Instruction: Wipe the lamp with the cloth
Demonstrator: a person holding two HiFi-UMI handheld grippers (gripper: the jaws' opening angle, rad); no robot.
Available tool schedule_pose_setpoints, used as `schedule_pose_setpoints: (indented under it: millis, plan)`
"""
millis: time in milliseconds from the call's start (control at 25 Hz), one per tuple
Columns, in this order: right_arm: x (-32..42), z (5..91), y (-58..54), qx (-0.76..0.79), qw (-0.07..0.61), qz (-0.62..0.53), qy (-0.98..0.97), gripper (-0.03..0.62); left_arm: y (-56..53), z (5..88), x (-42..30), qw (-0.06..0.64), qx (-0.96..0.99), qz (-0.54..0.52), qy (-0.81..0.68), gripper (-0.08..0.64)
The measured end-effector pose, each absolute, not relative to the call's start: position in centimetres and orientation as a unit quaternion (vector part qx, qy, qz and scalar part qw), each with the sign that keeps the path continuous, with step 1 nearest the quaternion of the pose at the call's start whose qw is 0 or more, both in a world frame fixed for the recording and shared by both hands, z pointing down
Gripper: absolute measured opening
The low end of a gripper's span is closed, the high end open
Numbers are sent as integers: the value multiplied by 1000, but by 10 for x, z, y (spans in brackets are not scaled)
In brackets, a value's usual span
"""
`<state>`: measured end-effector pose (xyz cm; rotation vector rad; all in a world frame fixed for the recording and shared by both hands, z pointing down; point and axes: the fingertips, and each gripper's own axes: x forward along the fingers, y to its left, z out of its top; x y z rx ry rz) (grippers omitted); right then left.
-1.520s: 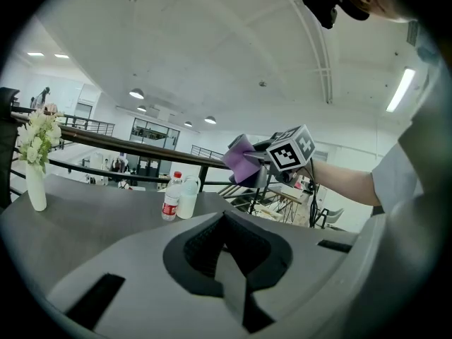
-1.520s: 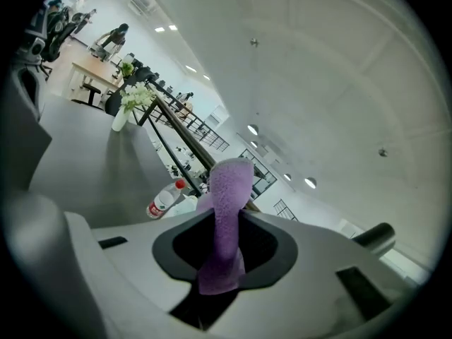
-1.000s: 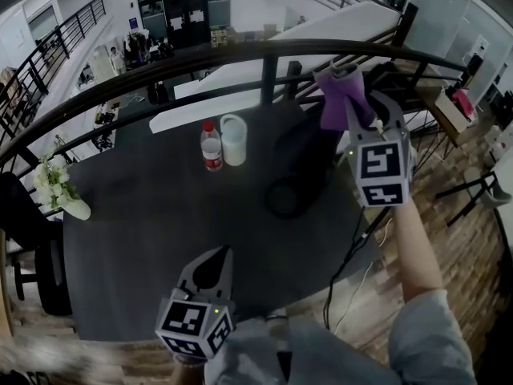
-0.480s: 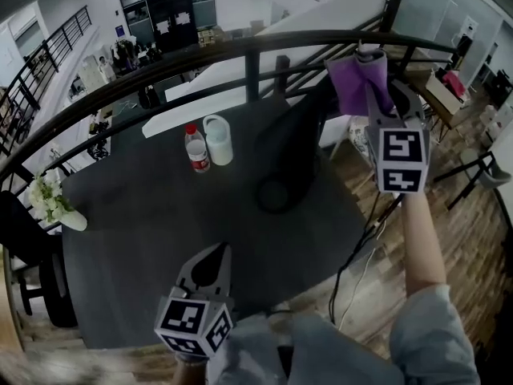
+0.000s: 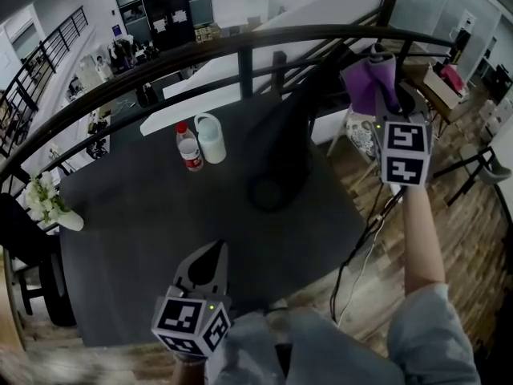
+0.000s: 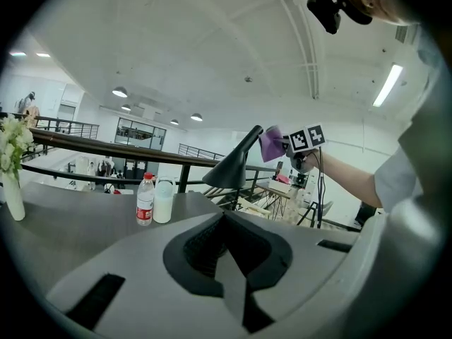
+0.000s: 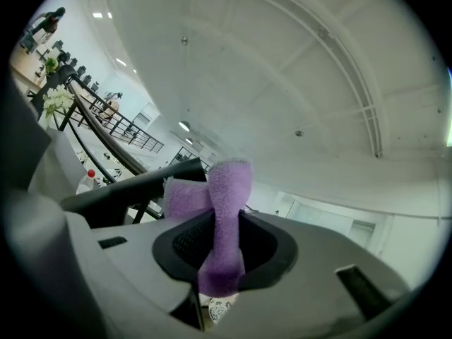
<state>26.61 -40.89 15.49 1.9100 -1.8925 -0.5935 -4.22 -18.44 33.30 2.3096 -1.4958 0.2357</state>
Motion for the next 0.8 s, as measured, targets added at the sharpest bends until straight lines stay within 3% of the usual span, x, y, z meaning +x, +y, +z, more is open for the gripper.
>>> schedule_pose_setpoints:
  millis: [360,800]
  plan:
    - [242,217,-424,618,198,-161,-743,89,-183,339,-39,202,806,97,-548,0]
    - [192,312,-434,535,251,-149,-793,89,-176,364,-45,241,772,138,-571,0]
